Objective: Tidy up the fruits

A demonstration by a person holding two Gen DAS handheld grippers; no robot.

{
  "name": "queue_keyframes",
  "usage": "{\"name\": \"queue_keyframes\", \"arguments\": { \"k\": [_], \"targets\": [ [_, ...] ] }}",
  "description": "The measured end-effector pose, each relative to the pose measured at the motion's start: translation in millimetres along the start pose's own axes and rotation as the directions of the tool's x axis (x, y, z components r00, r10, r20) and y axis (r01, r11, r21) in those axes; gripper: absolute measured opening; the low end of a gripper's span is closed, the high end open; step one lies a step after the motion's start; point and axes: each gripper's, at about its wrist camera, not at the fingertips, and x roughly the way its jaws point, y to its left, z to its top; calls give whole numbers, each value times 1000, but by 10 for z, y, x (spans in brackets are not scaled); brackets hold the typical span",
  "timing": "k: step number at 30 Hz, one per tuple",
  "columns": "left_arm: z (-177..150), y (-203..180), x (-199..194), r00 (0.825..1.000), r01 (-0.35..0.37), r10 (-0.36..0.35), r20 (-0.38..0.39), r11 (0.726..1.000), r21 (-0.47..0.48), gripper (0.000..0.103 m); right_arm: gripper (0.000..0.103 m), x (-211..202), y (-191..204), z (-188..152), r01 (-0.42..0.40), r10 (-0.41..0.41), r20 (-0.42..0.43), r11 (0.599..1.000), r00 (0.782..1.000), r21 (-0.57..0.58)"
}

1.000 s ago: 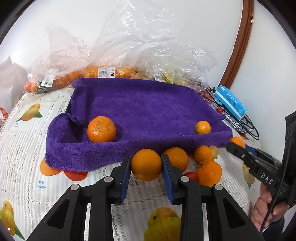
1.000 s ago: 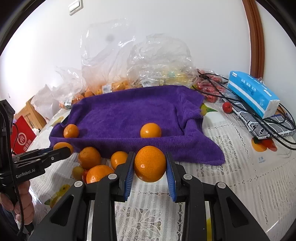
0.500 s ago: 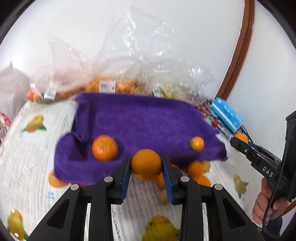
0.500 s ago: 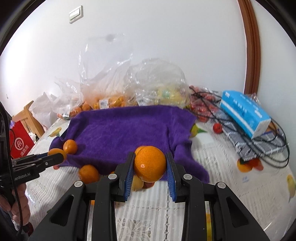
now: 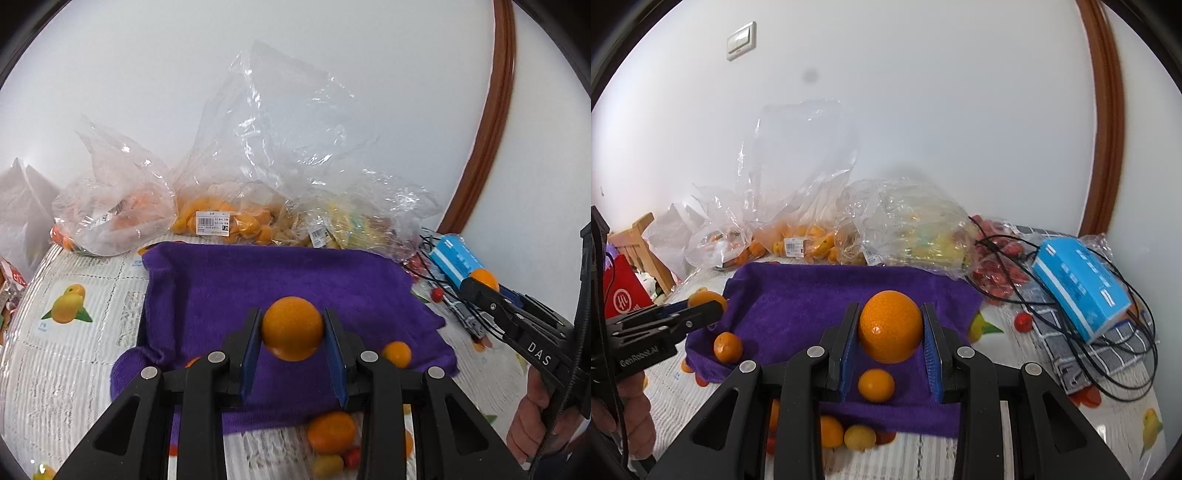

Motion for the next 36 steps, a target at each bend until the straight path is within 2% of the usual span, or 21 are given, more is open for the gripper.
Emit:
{"name": "queue_keyframes", "arguments": {
  "k": [7, 10, 15, 20, 36],
  "targets": [
    [-204, 111, 322, 999, 1, -4, -50, 999, -45, 31, 32, 404, -53, -193, -38, 39, -61, 999, 997, 18],
    [-253, 124, 358, 998, 5, -7, -60, 999, -49, 31, 32, 506, -85, -271, -22, 24, -76, 999, 997, 24],
    [-266, 151, 303, 999, 30, -33, -37, 996, -79, 31, 32, 531, -168, -335, -15, 20, -68, 997, 997, 71],
    [-281, 143, 311, 999, 25, -28, -41, 997, -79, 31, 32, 567, -196, -367, -9, 15, -64, 996, 998, 92],
    [-327, 133, 422, 997, 23, -29, -73, 996, -85, 31, 32, 749, -85, -484, -15, 22, -131, 998, 991, 54]
  ]
}}
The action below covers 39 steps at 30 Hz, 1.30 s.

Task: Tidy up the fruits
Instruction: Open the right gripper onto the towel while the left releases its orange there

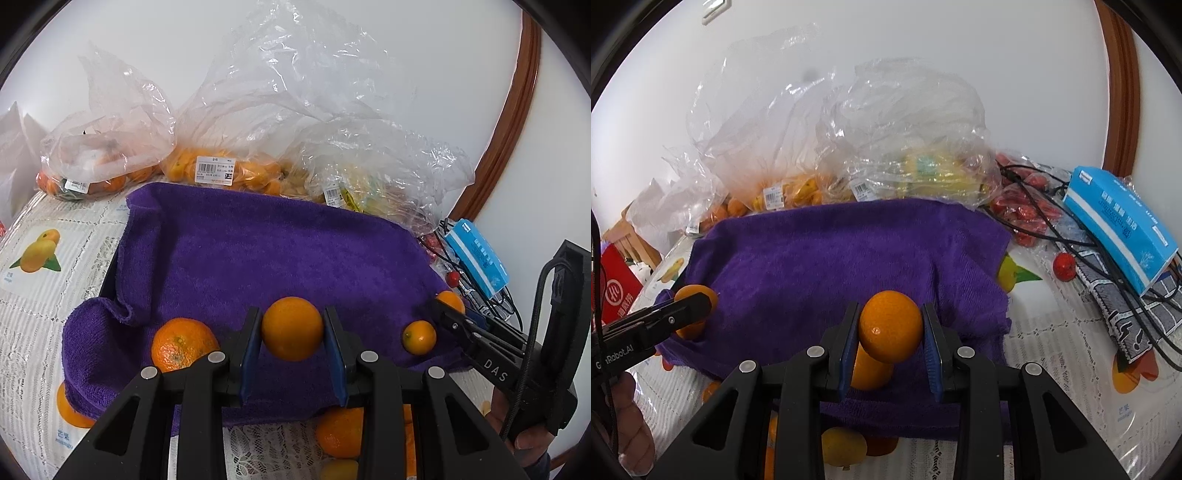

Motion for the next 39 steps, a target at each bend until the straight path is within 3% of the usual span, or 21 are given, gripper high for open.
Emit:
{"name": "queue_keyframes", "arguments": {
  "k": [14, 26, 30, 33, 39],
  "targets": [
    [10, -42, -81, 999, 4, -5, 34, 1000, 13, 31, 34, -35, 9, 5, 1, -1, 8, 1000, 1000, -11],
    [19, -24, -135, 998, -6, 5, 65, 1000, 17, 40, 69, -253, -47, 75, 21, -22, 75, 1000, 997, 8],
    [6, -59, -171, 995, -41, 37, 96, 998, 40, 40, 72, -301, -29, 67, 23, -22, 96, 1000, 995, -1],
    [-2, -84, -188, 992, -56, 50, 113, 997, 51, 40, 72, -369, -22, 76, -21, 20, 94, 1000, 995, 14],
    [-13, -78, -203, 992, -38, 34, 118, 998, 39, 40, 72, -505, -30, 75, -30, 21, 138, 998, 990, 59]
  ]
}}
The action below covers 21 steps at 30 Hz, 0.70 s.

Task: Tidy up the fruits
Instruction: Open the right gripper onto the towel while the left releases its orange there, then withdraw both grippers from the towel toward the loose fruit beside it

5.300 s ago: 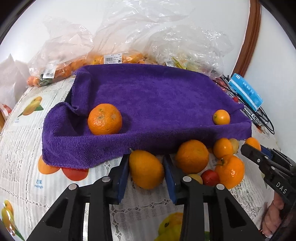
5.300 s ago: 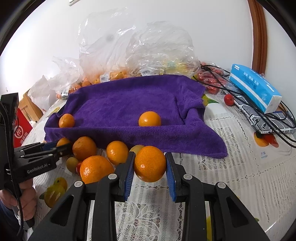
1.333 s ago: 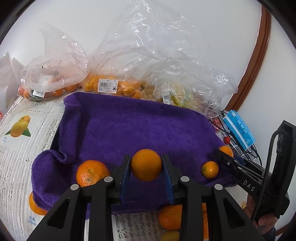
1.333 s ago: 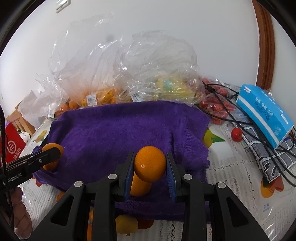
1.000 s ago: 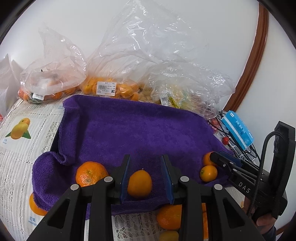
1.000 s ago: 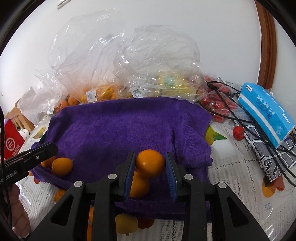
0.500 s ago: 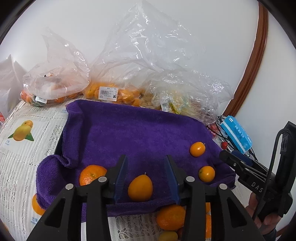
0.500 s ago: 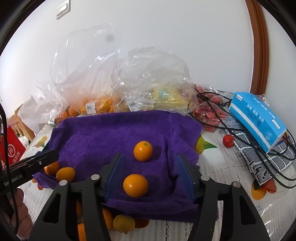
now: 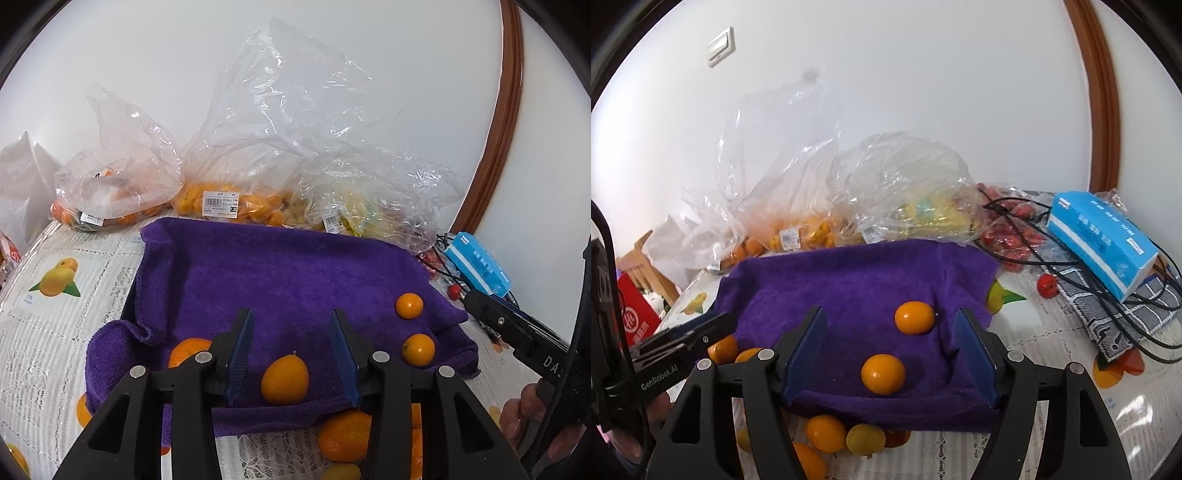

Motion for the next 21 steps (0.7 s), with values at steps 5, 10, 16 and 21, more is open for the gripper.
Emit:
{"name": "queue_keyframes", "arguments": {
  "k": [5, 10, 16, 21],
  "targets": [
    [-8, 23, -45, 1000, 12, -12, 7, 1000, -29, 40, 72, 6, -11, 19, 10, -10, -30, 1000, 1000, -7],
    [-14, 0, -126, 1000, 15, -14, 23, 1000, -12, 40, 71, -12, -16, -30, 8, -9, -59, 1000, 998, -28],
    [-58, -42, -191, 999, 41, -41, 2, 999, 18, 42, 69, -99, -18, -162, -1, 0, -102, 1000, 995, -9],
    [-123, 27, -299, 999, 52, -52, -11, 999, -2, 47, 61, -228, -13, -309, 9, -8, -112, 1000, 994, 7]
  ]
}}
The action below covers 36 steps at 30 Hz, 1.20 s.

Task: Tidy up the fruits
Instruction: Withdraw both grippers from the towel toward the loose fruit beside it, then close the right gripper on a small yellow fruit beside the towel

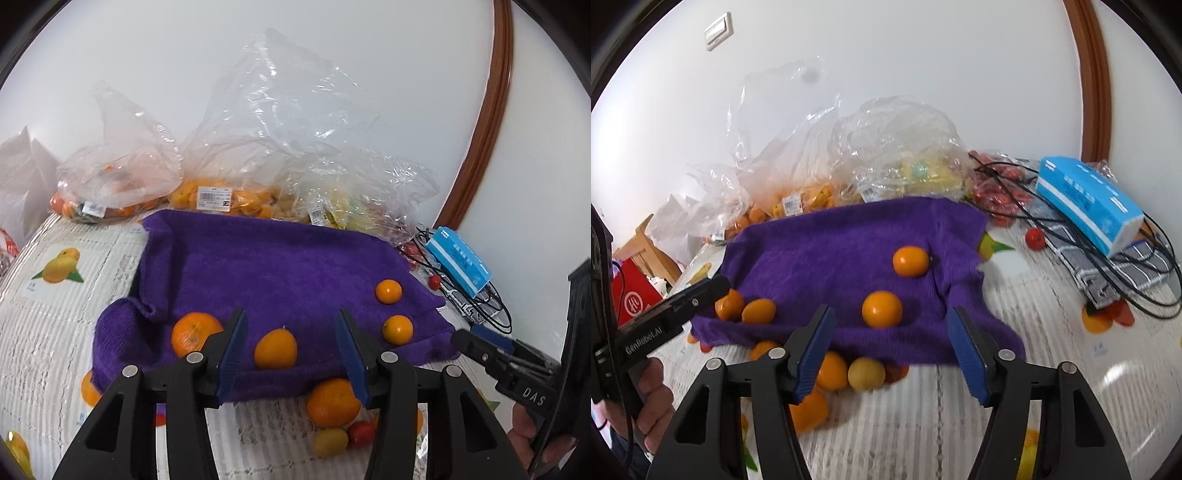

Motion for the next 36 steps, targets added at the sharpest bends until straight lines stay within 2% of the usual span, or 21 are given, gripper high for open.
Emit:
{"name": "queue_keyframes", "arguments": {
  "k": [4, 8, 10, 14, 18, 24, 28, 36],
  "targets": [
    [-60, 85, -100, 1000, -4, 4, 2, 1000, -15, 49, 53, -60, 36, -126, 0, -1, -22, 1000, 1000, -10],
    [-140, 171, -149, 1000, -16, 16, -23, 1000, -24, 50, 48, -66, 91, -251, 4, -5, -48, 999, 999, -34],
    [-192, 209, -190, 999, -32, 31, -29, 999, -25, 50, 40, -45, 120, -294, 2, -5, -58, 999, 998, -45],
    [-268, 284, -256, 998, -46, 44, -41, 998, -30, 50, 36, 40, 219, -371, -13, 5, -92, 996, 996, -85],
    [-301, 352, -291, 998, -41, 39, -47, 998, -53, 53, 34, 123, 285, -391, -20, 8, -104, 993, 995, -117],
    [-304, 387, -285, 998, -35, 31, -56, 997, -68, 53, 20, 275, 278, -360, 12, -28, -127, 992, 992, -123],
    [-301, 388, -285, 998, -26, 21, -59, 997, -71, 53, 20, 302, 198, -350, 7, -21, -140, 995, 990, -96],
    [-298, 381, -291, 998, -31, 28, -58, 998, -63, 53, 24, 457, 292, -397, 26, -50, -171, 990, 984, -137]
  ]
}}
